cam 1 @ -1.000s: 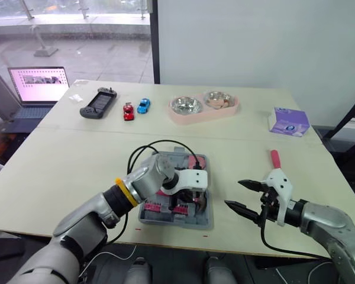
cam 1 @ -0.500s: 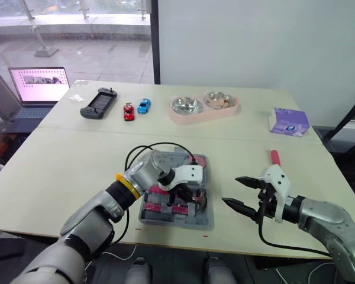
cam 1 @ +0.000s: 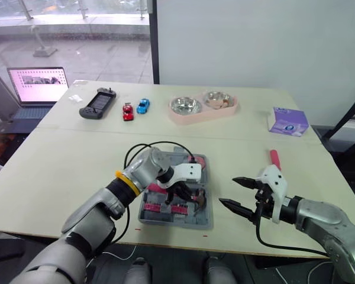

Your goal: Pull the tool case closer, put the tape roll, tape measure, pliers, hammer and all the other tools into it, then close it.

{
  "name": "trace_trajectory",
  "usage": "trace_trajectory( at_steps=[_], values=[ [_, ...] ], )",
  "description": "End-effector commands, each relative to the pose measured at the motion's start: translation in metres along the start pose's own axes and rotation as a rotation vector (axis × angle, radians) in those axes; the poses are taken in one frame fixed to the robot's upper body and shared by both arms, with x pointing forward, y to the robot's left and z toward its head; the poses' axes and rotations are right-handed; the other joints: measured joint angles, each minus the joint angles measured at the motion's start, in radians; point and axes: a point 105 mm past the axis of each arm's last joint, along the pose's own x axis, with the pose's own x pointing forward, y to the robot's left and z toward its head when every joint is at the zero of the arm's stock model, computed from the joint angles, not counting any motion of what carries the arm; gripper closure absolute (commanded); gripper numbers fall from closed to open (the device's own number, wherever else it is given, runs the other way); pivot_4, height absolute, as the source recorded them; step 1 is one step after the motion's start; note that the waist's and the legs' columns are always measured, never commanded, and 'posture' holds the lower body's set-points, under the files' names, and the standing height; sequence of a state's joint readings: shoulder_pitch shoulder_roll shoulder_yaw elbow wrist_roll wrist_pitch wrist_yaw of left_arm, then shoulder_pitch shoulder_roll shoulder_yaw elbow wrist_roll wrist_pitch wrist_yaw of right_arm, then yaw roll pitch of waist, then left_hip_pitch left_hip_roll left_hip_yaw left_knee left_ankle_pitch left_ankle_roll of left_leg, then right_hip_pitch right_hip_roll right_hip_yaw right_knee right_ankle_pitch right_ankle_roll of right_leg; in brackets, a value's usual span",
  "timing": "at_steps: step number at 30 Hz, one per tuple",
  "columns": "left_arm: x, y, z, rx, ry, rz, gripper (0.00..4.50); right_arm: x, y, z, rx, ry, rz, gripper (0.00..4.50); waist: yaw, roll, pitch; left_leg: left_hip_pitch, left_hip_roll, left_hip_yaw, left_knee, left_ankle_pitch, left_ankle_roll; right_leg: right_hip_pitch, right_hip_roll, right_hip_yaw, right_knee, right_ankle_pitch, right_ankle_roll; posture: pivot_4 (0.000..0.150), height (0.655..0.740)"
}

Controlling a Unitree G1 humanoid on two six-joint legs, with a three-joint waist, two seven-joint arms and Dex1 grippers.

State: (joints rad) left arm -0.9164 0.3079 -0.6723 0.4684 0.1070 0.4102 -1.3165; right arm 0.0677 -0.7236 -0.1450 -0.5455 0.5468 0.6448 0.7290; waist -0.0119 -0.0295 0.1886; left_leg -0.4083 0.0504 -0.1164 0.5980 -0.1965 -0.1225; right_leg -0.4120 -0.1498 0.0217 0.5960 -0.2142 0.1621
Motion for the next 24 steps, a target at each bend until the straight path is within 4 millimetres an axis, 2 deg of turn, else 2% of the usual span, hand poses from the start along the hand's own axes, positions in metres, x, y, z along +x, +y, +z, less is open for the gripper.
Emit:
trace_trajectory(
  at_steps=[1,9,17,24],
  values=[
    [-0.014,0.006,0.002,0.025,0.026,0.05,4.47,-0.001,0.003,0.011,-0.029,-0.039,0.006,0.0,0.0,0.0,0.0,0.0,0.0,0.0,0.0,0.0,0.0,0.0,0.0,0.0,0.0,0.0,0.0,0.15,0.74],
    [-0.012,-0.001,0.007,0.032,0.026,0.018,4.47,0.0,0.002,0.012,-0.032,-0.039,0.011,0.0,0.001,0.0,0.0,0.0,0.0,0.0,0.0,0.0,0.0,0.0,0.0,0.0,0.0,0.0,0.0,0.15,0.74],
    [-0.005,0.001,0.016,0.045,0.034,0.014,4.47,0.001,0.004,0.01,-0.023,-0.039,0.013,0.0,0.002,0.0,0.0,-0.001,0.0,0.0,0.0,0.0,0.0,0.0,0.0,0.0,0.0,0.0,0.0,0.15,0.74],
    [0.0,-0.001,0.009,0.041,0.074,-0.002,4.47,0.002,0.005,0.009,-0.017,-0.042,0.011,0.0,0.001,0.0,0.0,0.0,0.0,0.0,0.0,0.0,0.0,0.0,0.0,0.0,0.0,0.0,0.0,0.15,0.74]
  ],
)
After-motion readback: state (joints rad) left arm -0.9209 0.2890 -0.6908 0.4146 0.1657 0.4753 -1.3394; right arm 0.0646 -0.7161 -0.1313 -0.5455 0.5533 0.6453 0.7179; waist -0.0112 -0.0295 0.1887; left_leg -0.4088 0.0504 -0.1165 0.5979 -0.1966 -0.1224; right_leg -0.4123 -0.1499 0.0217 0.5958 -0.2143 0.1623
